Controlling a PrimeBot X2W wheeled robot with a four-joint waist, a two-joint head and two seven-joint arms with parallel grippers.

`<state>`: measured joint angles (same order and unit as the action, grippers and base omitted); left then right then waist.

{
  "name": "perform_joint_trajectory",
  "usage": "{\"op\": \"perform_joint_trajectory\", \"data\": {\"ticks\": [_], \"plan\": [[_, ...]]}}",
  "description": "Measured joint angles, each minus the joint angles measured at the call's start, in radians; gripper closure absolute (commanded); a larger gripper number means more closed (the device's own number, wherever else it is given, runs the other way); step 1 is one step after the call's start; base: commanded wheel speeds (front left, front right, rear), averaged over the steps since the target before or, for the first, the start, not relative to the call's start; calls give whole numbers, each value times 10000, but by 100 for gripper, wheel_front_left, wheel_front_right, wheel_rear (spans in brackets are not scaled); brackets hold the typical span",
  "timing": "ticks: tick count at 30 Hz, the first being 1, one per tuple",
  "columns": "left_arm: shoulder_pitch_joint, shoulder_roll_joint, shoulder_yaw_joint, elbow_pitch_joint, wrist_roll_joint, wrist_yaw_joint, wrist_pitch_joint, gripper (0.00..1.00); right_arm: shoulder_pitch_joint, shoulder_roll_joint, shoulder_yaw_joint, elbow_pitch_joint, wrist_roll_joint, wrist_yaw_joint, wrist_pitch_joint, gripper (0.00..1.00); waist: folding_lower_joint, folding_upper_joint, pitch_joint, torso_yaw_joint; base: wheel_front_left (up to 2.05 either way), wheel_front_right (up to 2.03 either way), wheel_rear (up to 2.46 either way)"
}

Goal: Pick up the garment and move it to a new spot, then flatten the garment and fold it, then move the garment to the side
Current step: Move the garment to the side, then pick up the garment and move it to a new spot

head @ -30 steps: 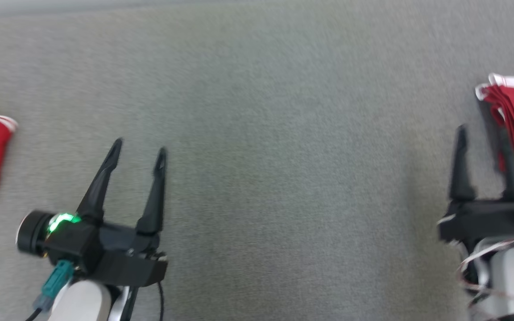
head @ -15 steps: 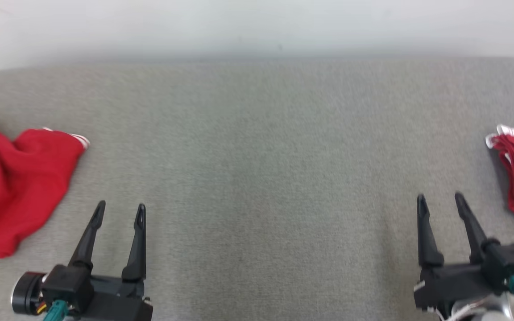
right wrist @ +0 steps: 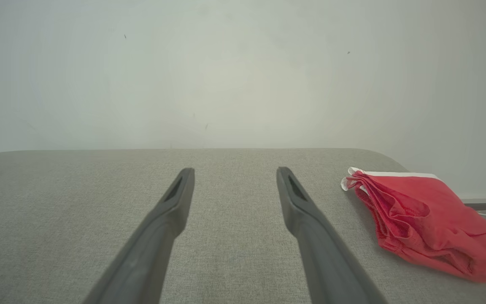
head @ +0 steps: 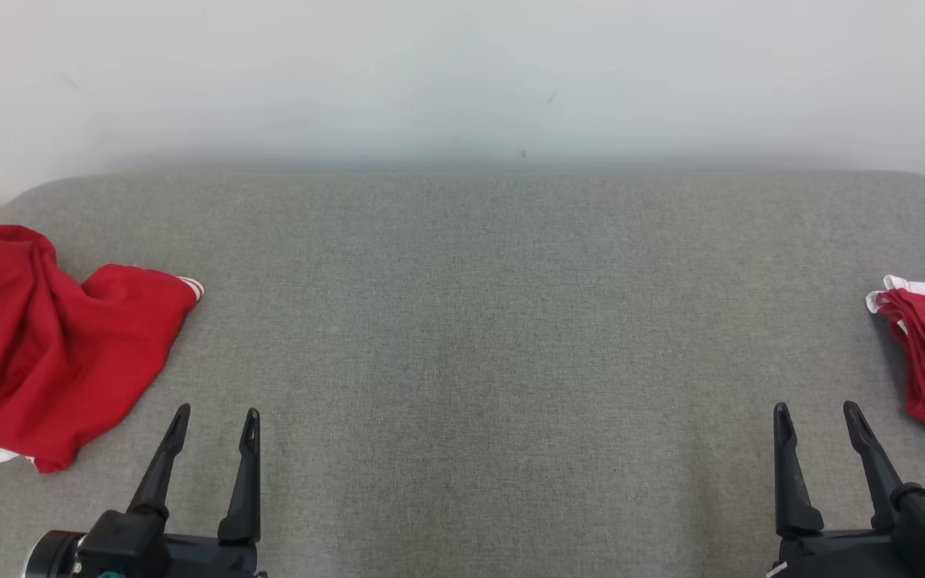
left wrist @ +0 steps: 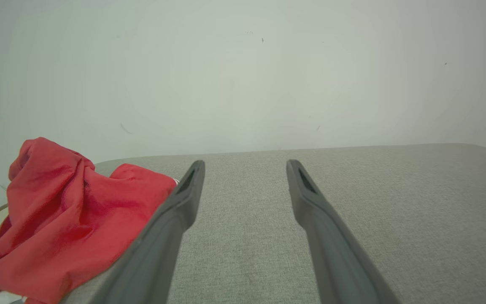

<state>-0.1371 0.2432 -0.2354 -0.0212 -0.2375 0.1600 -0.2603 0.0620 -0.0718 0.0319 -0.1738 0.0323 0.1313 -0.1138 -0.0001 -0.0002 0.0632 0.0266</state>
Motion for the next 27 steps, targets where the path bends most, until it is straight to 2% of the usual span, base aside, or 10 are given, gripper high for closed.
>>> {"op": "perform_joint_trajectory", "data": {"ticks": [27], "plan": [[65, -104, -130, 571, -59, -90, 0, 0, 419, 161, -151, -240, 153, 0, 274, 0, 2, 1, -479, 80, 0, 0, 0]]}}
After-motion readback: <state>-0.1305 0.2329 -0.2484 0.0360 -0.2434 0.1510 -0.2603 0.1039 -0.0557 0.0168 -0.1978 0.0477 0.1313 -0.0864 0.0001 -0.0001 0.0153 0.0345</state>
